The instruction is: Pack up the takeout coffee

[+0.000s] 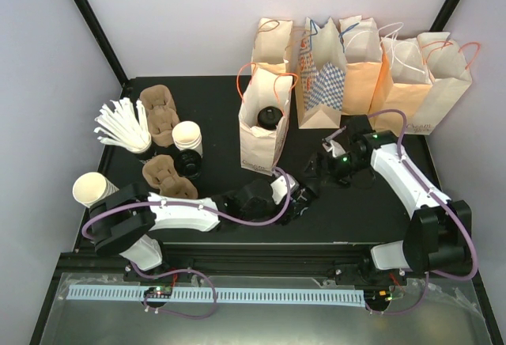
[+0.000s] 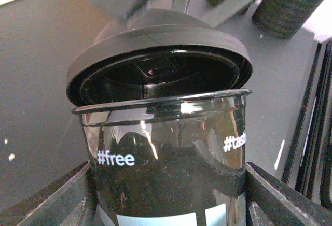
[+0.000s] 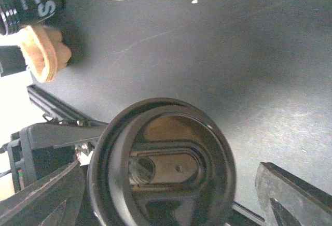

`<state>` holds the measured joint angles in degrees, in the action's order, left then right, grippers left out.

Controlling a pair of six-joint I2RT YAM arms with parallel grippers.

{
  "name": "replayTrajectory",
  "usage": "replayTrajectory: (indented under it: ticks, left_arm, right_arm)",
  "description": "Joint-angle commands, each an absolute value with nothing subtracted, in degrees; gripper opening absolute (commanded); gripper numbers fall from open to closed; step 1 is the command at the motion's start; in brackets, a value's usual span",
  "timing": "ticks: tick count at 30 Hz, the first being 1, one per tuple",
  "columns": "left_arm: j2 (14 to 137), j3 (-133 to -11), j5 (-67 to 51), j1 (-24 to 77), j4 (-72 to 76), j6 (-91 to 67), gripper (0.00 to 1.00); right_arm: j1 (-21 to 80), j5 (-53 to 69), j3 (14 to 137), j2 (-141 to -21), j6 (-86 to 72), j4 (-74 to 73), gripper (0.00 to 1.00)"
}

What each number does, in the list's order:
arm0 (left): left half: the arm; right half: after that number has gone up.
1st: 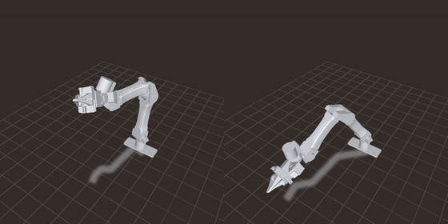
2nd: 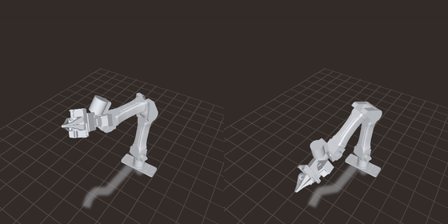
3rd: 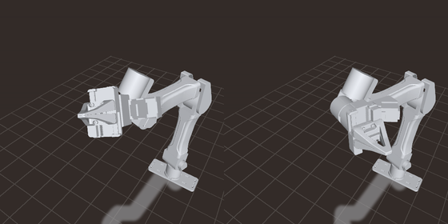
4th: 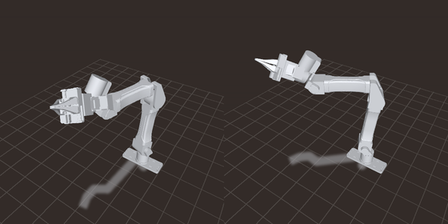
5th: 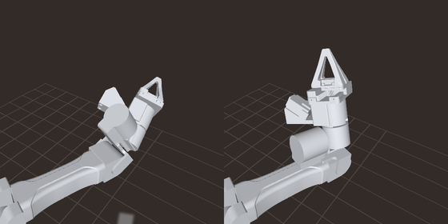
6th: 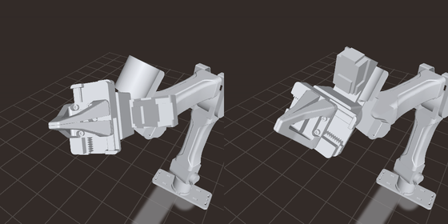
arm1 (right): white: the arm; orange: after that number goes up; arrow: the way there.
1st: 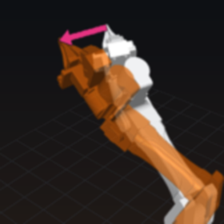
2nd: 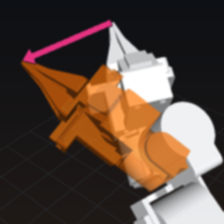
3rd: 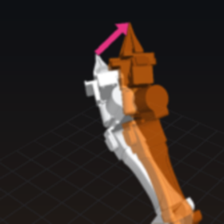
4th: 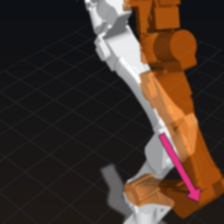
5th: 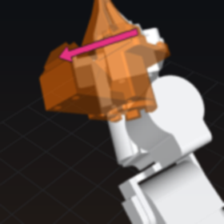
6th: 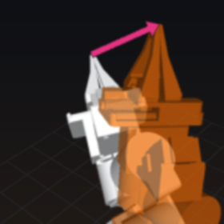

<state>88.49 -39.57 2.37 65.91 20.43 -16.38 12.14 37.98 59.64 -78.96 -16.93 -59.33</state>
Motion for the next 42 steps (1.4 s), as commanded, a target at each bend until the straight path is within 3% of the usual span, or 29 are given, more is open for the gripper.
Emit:
replayTrajectory:
  ticks: [1,7,13,17,22,30,38,42]
  left_arm:
    - [87.58,-39.69,1.0,65.4,29.69,-13.18,0.74]
    - [89.17,-39.64,0.0,65.02,33.09,-11.6,0.76]
    - [93.94,-39.92,-0.19,63.94,38.85,-12.45,0.76]
    - [97.41,-39.99,-1.41,63.7,43.21,-12.86,0.76]
    - [99.1,-40.01,-2.18,63.57,45.63,-13.67,0.76]
    - [100.72,-39.42,-3.14,63.63,48.13,-13.71,0.76]
    - [100.64,-38.52,-3.27,63.61,48.67,-13.54,0.77]
    - [100.63,-37.66,-3.09,63.71,49.44,-13.24,0.78]
  right_arm:
    - [14.02,44.16,58.98,-78.43,-14.28,-56.88,0.9]
    - [16.45,45.34,60.06,-77.32,-13.54,-57.09,0.63]
    - [19.15,36.64,58.09,-75.5,-13.01,-57.86,0.49]
    - [20.06,35.5,55.76,-74.49,-13.88,-56.7,0.48]
    - [23.19,29.85,54.62,-74.63,-13.64,-57.15,0.56]
    - [27.41,23.27,54.2,-72.84,-15.03,-57.72,0.44]
    - [34.04,14.88,53.7,-71.85,-19.02,-59.34,0.49]
    - [37.17,12.98,52.31,-69.23,-22.49,-58.21,0.44]
